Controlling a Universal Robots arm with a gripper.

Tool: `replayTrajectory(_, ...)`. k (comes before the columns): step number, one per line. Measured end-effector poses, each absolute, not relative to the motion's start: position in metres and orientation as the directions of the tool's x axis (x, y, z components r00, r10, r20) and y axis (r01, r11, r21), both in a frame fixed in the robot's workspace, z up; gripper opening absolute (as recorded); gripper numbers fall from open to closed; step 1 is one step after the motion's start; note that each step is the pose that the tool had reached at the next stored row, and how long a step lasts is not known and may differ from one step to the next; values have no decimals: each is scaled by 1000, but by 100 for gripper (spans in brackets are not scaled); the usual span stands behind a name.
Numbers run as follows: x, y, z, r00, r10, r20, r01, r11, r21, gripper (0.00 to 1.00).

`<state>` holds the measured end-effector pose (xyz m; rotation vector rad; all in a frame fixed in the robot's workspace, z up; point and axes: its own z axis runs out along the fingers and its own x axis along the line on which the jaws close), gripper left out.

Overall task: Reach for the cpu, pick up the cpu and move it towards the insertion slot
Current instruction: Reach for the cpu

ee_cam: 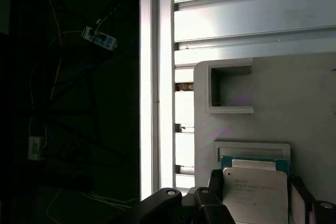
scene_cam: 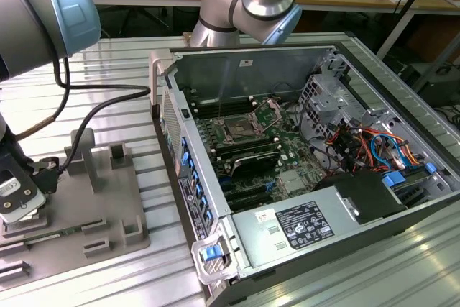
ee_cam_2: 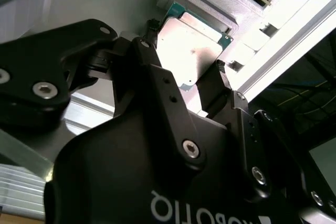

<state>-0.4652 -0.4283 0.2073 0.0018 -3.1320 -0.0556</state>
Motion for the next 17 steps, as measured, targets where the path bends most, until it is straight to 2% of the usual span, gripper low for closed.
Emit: replayTrajectory(17,-465,-428,221,-1000,-1,10,-1,999,35,55)
